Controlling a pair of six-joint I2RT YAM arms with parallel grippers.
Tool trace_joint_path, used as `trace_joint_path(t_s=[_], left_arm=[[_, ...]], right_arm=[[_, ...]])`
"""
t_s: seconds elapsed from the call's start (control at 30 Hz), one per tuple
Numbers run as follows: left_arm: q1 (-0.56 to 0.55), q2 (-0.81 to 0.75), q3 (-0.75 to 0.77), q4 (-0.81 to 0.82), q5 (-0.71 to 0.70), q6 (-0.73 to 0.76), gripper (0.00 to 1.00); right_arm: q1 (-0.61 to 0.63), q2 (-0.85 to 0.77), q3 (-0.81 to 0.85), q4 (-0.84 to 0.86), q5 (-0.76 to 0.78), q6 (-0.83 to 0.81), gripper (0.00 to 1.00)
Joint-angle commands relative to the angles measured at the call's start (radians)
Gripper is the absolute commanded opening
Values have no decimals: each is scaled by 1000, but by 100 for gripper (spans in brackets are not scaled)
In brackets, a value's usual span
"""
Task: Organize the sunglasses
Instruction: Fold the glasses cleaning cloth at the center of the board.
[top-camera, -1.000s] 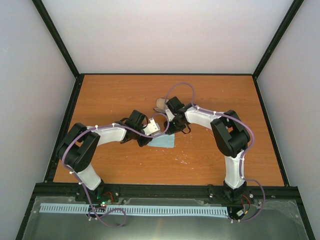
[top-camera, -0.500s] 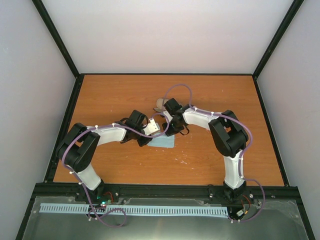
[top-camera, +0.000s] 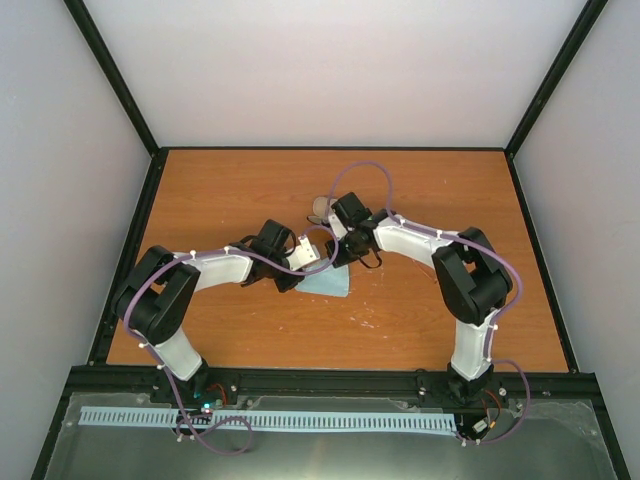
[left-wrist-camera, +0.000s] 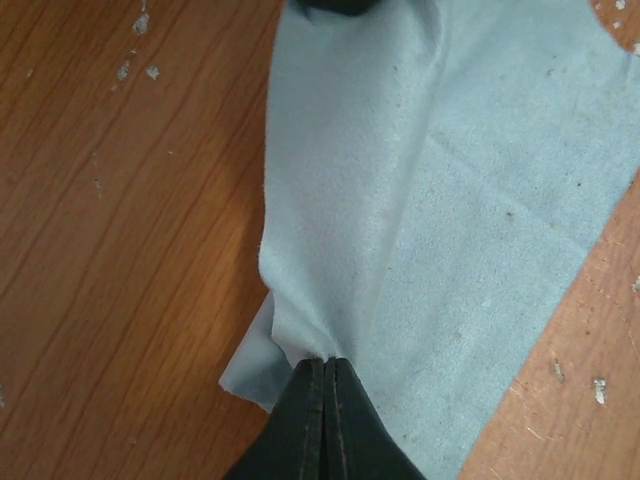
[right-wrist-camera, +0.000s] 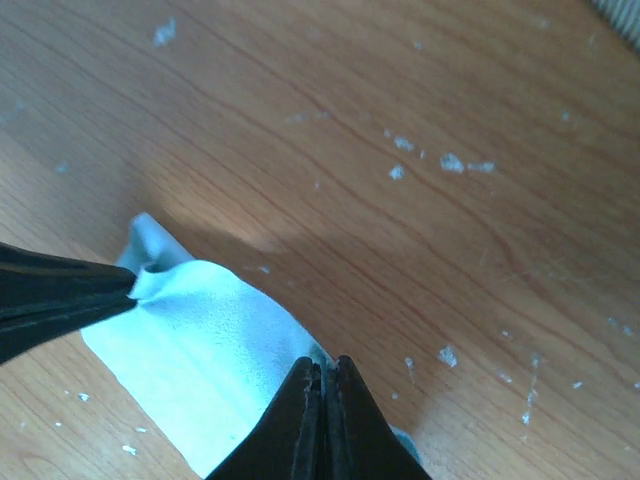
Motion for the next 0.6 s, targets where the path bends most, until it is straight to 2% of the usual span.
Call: trace_joint_path(t_s=[0.0, 0.57], left_arm=[[-7, -6, 3, 12, -3, 8, 2], [-7, -7, 5, 43, -5, 3, 2]], right_arm=[[6, -50, -26, 52, 9, 17, 3], [-12, -131, -149, 123, -10, 16, 3]])
